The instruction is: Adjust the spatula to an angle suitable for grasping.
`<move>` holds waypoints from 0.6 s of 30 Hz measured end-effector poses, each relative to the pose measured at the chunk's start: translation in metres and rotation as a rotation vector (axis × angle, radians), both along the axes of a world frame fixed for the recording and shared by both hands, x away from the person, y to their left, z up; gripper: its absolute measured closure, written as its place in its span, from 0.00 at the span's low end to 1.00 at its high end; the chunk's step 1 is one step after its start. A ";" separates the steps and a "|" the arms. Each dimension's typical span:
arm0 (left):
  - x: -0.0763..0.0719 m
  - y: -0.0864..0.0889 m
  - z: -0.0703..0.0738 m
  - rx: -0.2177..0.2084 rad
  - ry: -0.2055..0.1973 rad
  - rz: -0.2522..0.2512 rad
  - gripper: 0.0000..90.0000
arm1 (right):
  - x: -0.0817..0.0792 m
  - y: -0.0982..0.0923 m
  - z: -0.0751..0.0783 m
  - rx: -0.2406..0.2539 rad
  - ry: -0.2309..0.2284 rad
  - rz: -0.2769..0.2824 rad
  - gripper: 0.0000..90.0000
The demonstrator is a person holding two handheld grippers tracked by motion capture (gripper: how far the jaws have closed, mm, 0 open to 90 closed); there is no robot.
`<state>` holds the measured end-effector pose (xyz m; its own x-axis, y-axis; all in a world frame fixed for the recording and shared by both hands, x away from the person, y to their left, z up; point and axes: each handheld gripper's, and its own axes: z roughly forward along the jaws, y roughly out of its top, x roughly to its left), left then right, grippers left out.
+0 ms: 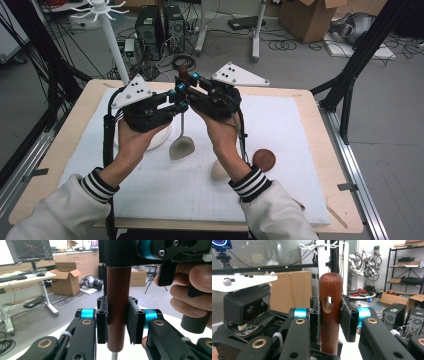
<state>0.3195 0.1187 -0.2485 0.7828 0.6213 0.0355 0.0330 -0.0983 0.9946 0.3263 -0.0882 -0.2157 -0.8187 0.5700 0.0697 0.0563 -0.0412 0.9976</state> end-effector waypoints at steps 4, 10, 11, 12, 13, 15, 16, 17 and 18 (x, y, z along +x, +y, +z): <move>0.000 0.001 0.000 0.004 -0.003 -0.005 0.81 | 0.000 0.000 -0.001 0.004 -0.001 0.005 0.81; 0.001 0.004 0.000 0.005 -0.001 -0.021 0.82 | 0.002 0.000 -0.002 0.014 -0.005 0.029 0.80; 0.001 0.004 0.000 0.004 0.002 -0.023 0.82 | 0.002 0.000 -0.002 0.012 -0.007 0.030 0.80; 0.001 0.004 0.000 0.007 0.005 -0.026 0.82 | 0.003 0.000 -0.002 0.012 -0.010 0.034 0.79; 0.001 0.005 0.000 0.016 0.006 -0.029 0.82 | 0.003 0.000 -0.002 0.014 -0.010 0.040 0.79; 0.002 0.005 -0.002 0.028 0.008 -0.036 0.82 | 0.004 -0.001 -0.002 0.035 -0.011 0.043 0.74; 0.002 0.005 -0.002 0.030 0.010 -0.038 0.82 | 0.004 -0.002 -0.001 0.034 -0.014 0.042 0.72; 0.003 0.005 -0.002 0.035 0.014 -0.044 0.82 | 0.005 -0.003 -0.001 0.029 -0.014 0.041 0.72; 0.003 0.006 -0.002 0.032 0.019 -0.045 0.82 | 0.005 -0.004 -0.001 0.022 -0.014 0.036 0.71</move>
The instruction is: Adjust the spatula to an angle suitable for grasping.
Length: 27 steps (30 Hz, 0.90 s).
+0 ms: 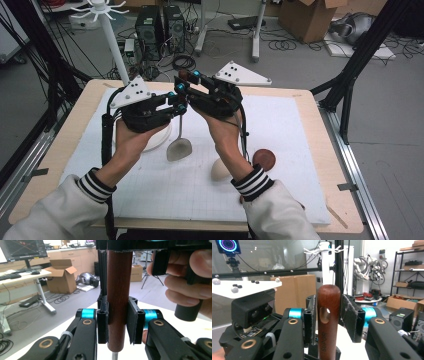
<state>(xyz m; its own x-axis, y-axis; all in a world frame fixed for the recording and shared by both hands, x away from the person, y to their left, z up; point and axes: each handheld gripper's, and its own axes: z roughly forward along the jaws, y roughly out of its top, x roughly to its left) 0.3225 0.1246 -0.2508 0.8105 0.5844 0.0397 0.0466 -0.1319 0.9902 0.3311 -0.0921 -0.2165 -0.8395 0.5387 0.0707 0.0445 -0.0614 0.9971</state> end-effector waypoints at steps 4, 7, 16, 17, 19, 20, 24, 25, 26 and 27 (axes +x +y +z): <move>0.001 0.003 0.000 -0.001 0.002 -0.009 0.82 | 0.001 -0.003 0.000 -0.012 0.006 0.008 0.64; 0.001 0.004 0.000 0.008 -0.003 -0.020 0.82 | 0.001 -0.004 0.001 -0.015 0.008 0.012 0.56; 0.004 0.011 0.000 0.021 -0.006 -0.045 0.82 | 0.003 -0.008 0.001 -0.045 0.022 0.025 0.43; 0.004 0.012 0.000 0.024 -0.006 -0.048 0.82 | 0.003 -0.008 0.001 -0.046 0.020 0.023 0.40; 0.005 0.014 0.001 0.019 -0.006 -0.058 0.82 | 0.003 -0.010 0.001 -0.057 0.018 0.024 0.36; 0.005 0.016 0.001 0.017 -0.005 -0.062 0.82 | 0.003 -0.010 0.001 -0.059 0.022 0.022 0.34; 0.007 0.021 0.002 0.017 0.002 -0.078 0.82 | 0.004 -0.012 0.001 -0.095 0.031 0.025 0.24; 0.007 0.022 0.002 0.019 0.004 -0.084 0.82 | 0.005 -0.011 0.000 -0.105 0.027 0.027 0.23; 0.008 0.023 0.002 0.022 0.004 -0.091 0.82 | 0.005 -0.011 0.000 -0.113 0.027 0.036 0.21; 0.008 0.023 0.002 0.026 0.004 -0.098 0.82 | 0.005 -0.011 0.000 -0.119 0.023 0.040 0.19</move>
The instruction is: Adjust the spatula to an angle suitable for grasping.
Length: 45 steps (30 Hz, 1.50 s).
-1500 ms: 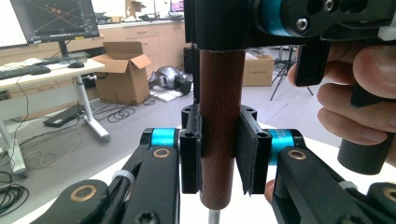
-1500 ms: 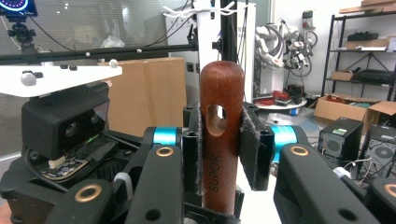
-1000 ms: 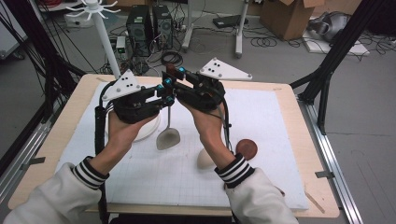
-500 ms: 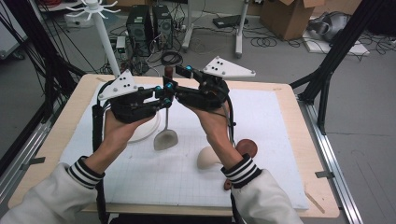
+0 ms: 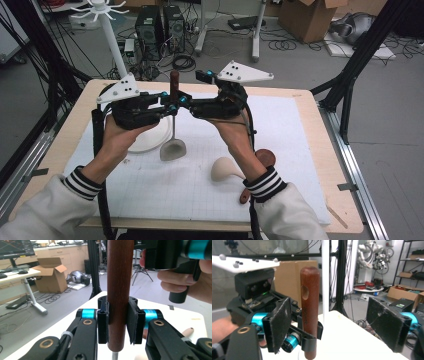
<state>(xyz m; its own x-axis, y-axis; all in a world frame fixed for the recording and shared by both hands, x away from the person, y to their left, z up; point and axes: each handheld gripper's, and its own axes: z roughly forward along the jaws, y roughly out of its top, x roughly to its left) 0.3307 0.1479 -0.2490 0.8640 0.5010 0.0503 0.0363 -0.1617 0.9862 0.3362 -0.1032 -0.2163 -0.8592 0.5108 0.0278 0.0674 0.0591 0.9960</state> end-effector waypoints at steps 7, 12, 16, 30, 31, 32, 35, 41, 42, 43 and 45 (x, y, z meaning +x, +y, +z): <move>0.003 0.006 0.000 -0.011 0.010 -0.058 0.82 | 0.001 0.000 -0.001 -0.023 0.005 0.031 0.15; 0.005 0.011 0.001 -0.022 0.010 -0.095 0.82 | 0.001 -0.003 0.000 -0.025 0.001 0.036 0.14; 0.006 0.016 0.002 -0.025 0.023 -0.115 0.82 | 0.000 -0.007 0.000 -0.027 0.002 0.042 0.13; 0.008 0.038 0.006 -0.049 0.048 -0.147 0.82 | -0.005 -0.029 -0.007 -0.109 0.030 0.047 0.00; 0.008 0.040 0.007 -0.044 0.046 -0.149 0.82 | -0.005 -0.033 -0.008 -0.111 0.032 0.054 0.00; 0.007 0.041 0.007 -0.048 0.047 -0.149 0.82 | -0.005 -0.036 -0.009 -0.110 0.035 0.047 0.00; 0.006 0.047 0.008 -0.044 0.043 -0.147 0.82 | -0.007 -0.048 -0.012 -0.110 0.032 0.029 0.00; 0.005 0.056 0.010 -0.043 0.039 -0.151 0.82 | -0.011 -0.074 -0.017 -0.108 0.010 -0.008 0.00; 0.004 0.058 0.010 -0.041 0.035 -0.155 0.82 | -0.012 -0.079 -0.018 -0.113 0.002 -0.014 0.00; 0.004 0.059 0.011 -0.042 0.033 -0.155 0.82 | -0.014 -0.083 -0.020 -0.113 0.005 -0.020 0.00; 0.004 0.063 0.012 -0.047 0.028 -0.158 0.82 | -0.017 -0.092 -0.022 -0.126 -0.009 -0.030 0.00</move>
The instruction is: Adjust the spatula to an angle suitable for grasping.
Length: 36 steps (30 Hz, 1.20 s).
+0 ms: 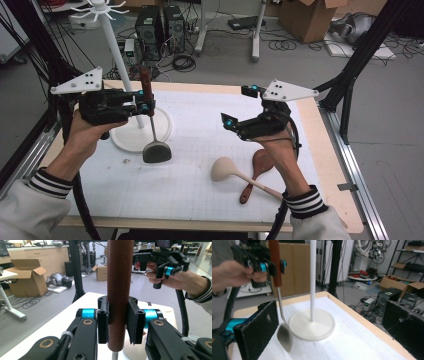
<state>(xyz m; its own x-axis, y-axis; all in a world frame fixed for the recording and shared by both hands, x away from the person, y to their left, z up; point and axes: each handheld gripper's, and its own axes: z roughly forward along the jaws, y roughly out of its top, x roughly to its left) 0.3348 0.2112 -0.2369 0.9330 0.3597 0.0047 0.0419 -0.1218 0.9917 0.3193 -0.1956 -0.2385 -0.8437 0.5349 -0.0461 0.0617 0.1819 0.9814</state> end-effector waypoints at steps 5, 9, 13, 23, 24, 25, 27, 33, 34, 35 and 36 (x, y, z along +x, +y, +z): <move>0.001 0.012 0.002 -0.002 -0.001 -0.011 0.82 | -0.007 -0.026 -0.007 -0.003 -0.017 -0.028 0.00; 0.001 0.022 0.003 -0.004 -0.006 -0.013 0.82 | -0.011 -0.048 -0.014 0.012 -0.024 -0.054 0.00; -0.001 0.032 0.004 -0.008 -0.019 -0.020 0.82 | -0.012 -0.067 -0.018 0.014 -0.024 -0.072 0.00; -0.006 0.056 0.005 -0.019 -0.031 -0.010 0.82 | -0.013 -0.100 -0.031 0.066 -0.009 -0.111 0.00; -0.006 0.058 0.005 -0.020 -0.033 -0.010 0.82 | -0.012 -0.101 -0.033 0.065 -0.017 -0.109 0.00; -0.007 0.059 0.005 -0.020 -0.035 -0.008 0.82 | -0.013 -0.101 -0.035 0.061 -0.010 -0.109 0.00; -0.008 0.062 0.007 -0.022 -0.037 -0.004 0.82 | -0.014 -0.101 -0.040 0.046 -0.006 -0.116 0.00; -0.008 0.067 0.009 -0.024 -0.031 0.003 0.82 | -0.023 -0.106 -0.059 0.053 0.000 -0.130 0.00; -0.008 0.068 0.009 -0.020 -0.030 0.002 0.82 | -0.024 -0.107 -0.063 0.054 0.004 -0.136 0.00; -0.008 0.068 0.008 -0.018 -0.028 0.004 0.82 | -0.024 -0.108 -0.066 0.060 0.001 -0.135 0.00; -0.007 0.069 0.008 -0.017 -0.026 0.006 0.82 | -0.024 -0.109 -0.069 0.065 0.008 -0.140 0.00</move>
<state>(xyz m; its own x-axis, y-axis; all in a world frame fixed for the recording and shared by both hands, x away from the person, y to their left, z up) 0.3274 0.2797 -0.2288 0.9306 0.3654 0.0231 0.0165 -0.1048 0.9944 0.2952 -0.3046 -0.3075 -0.7611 0.6486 -0.0009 0.0901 0.1070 0.9902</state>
